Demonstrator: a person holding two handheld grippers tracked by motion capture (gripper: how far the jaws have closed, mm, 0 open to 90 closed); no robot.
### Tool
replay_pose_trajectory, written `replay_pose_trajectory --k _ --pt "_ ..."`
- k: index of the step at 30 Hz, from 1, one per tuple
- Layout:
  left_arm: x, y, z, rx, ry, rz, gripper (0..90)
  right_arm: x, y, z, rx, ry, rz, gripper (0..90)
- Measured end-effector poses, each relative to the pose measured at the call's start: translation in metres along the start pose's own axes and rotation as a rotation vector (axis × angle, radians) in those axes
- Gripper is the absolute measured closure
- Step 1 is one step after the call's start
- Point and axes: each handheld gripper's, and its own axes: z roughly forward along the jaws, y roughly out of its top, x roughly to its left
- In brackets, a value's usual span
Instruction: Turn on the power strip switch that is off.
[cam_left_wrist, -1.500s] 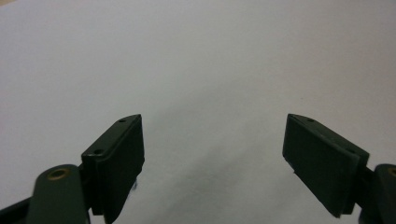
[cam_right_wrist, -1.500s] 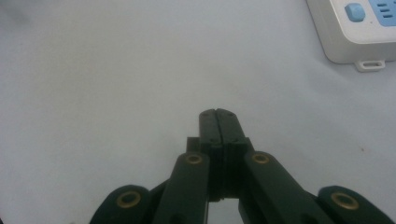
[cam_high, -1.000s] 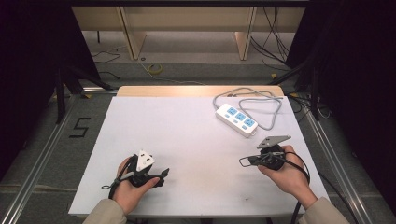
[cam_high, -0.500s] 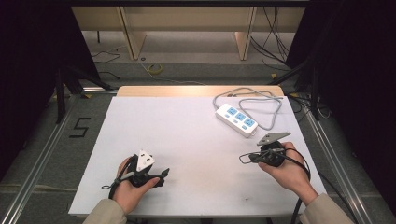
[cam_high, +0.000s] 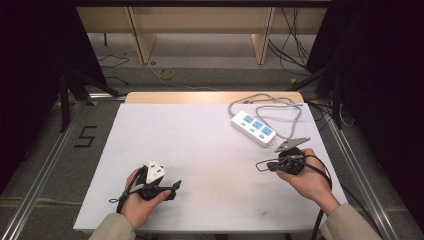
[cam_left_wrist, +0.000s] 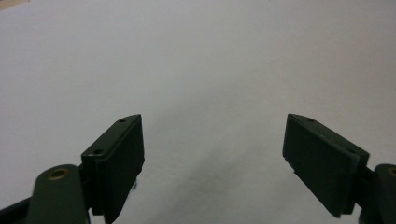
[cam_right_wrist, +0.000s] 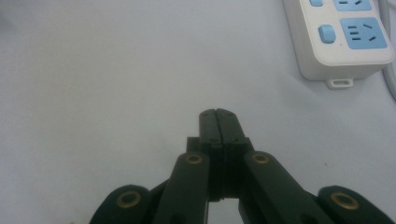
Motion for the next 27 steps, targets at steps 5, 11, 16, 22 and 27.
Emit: replay_pose_trajectory --k 5,11,16,22,27 --pt "0.0 0.0 0.0 0.001 0.0 0.0 20.6 -0.002 0.002 0.0 0.004 -0.002 -0.001 90.0" --pt "0.0 0.0 0.0 0.0 0.0 0.002 20.6 -0.004 0.006 0.001 0.009 -0.008 -0.001 90.0" --pt "0.0 0.0 0.0 0.001 0.0 0.003 20.6 -0.006 0.009 0.001 0.013 -0.012 0.001 90.0" --pt "0.0 0.0 0.0 0.002 -0.002 0.003 20.6 -0.008 0.013 0.0 0.018 -0.014 -0.005 90.0" --pt "0.0 0.0 0.0 0.0 0.0 0.005 20.6 -0.01 0.015 0.0 0.023 -0.016 -0.007 90.0"
